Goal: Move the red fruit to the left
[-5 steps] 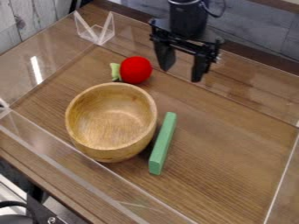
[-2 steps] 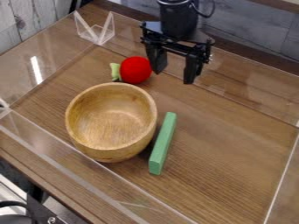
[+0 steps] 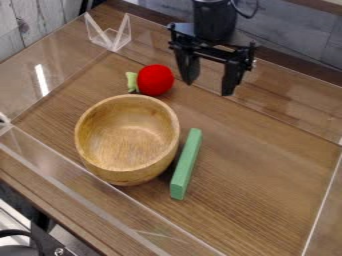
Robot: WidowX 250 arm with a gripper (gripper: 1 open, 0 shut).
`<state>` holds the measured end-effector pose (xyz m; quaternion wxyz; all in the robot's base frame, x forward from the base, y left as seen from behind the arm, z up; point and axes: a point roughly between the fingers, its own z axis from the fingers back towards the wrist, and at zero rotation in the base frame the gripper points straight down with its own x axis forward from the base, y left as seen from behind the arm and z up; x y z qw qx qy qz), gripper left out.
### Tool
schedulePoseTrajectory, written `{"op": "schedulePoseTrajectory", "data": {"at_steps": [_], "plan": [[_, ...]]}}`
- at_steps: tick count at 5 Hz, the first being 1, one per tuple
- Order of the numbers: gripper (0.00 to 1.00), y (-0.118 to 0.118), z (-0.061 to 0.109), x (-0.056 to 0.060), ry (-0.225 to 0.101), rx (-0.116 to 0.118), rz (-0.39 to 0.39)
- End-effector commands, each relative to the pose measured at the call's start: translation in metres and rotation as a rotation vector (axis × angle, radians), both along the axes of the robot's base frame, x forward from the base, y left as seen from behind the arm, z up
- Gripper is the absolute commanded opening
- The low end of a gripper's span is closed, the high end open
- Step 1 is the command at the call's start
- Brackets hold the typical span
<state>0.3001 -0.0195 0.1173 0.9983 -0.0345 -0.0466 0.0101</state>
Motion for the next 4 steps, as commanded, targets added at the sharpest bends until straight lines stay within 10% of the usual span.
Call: {"op": "schedulePoseTrajectory", "data": {"at_steps": [1,4], "plan": [[1.00,0.005,0.013,-0.004,-0.070,-0.007,-0.003],[1.00,0.004,-0.011,0.007,-0.099,0.008,-0.011]]}}
